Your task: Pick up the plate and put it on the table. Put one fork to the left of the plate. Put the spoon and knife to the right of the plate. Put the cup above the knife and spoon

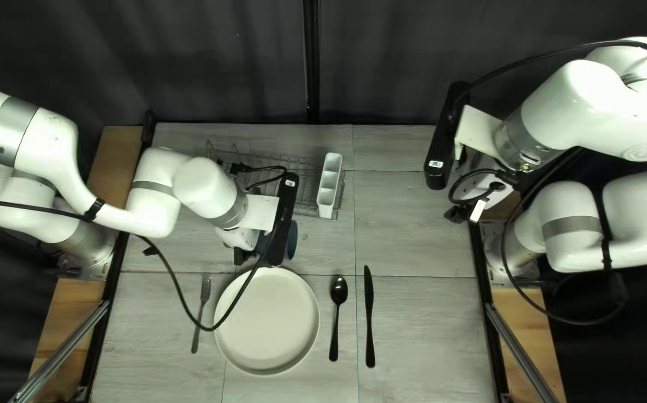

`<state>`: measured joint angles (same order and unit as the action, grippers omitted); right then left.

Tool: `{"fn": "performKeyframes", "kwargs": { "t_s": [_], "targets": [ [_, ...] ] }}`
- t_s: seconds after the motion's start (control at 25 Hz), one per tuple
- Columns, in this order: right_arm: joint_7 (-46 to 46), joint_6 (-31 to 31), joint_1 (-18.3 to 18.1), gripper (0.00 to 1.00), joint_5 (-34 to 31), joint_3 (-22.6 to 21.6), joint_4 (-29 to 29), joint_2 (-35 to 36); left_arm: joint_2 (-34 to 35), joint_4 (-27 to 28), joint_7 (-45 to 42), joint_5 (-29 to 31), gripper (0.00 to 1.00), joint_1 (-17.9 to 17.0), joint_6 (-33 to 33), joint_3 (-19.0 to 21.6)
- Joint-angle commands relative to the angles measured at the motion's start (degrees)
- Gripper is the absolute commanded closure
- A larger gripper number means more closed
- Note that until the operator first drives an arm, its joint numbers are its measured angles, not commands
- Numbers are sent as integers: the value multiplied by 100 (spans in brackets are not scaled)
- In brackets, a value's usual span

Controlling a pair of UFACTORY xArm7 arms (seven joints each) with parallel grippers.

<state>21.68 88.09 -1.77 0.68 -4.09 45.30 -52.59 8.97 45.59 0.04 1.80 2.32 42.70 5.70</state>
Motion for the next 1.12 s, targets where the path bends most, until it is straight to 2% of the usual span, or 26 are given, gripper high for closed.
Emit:
{"fn": "performKeyframes", "kwargs": {
  "t_s": [0.04, 0.24, 0.44, 0.68, 0.92, 1.0, 1.04, 1.08, 1.12],
  "targets": [
    [0, 0, 0, 0, 0, 0, 0, 0, 170, -560, -995, -479, 100, -361, -928, 457],
    [0, 0, 0, 0, 0, 0, 0, 0, -448, -853, -1618, -621, 100, -600, -2157, 736],
    [0, 0, 0, 0, 0, 0, 0, 0, -1092, -844, -1384, -905, 100, -664, -2897, 837],
    [0, 0, 0, 0, 0, 0, 0, 0, -1386, -778, -701, -1586, 100, -508, -2978, 975],
    [0, 0, 0, 0, 0, 0, 0, 0, -1738, -578, 408, -2496, 98, -106, -3049, 1313],
    [0, 0, 0, 0, 0, 0, 0, 0, -1813, -551, 691, -2733, 49, 11, -3097, 1425],
    [0, 0, 0, 0, 0, 0, 0, 0, -1861, -549, 945, -2968, 15, 127, -3170, 1547],
    [0, 0, 0, 0, 0, 0, 0, 0, -1867, -559, 1089, -3112, 0, 185, -3202, 1613],
    [0, 0, 0, 0, 0, 0, 0, 0, -1848, -587, 1306, -3341, 0, 274, -3241, 1714]
  ]
}}
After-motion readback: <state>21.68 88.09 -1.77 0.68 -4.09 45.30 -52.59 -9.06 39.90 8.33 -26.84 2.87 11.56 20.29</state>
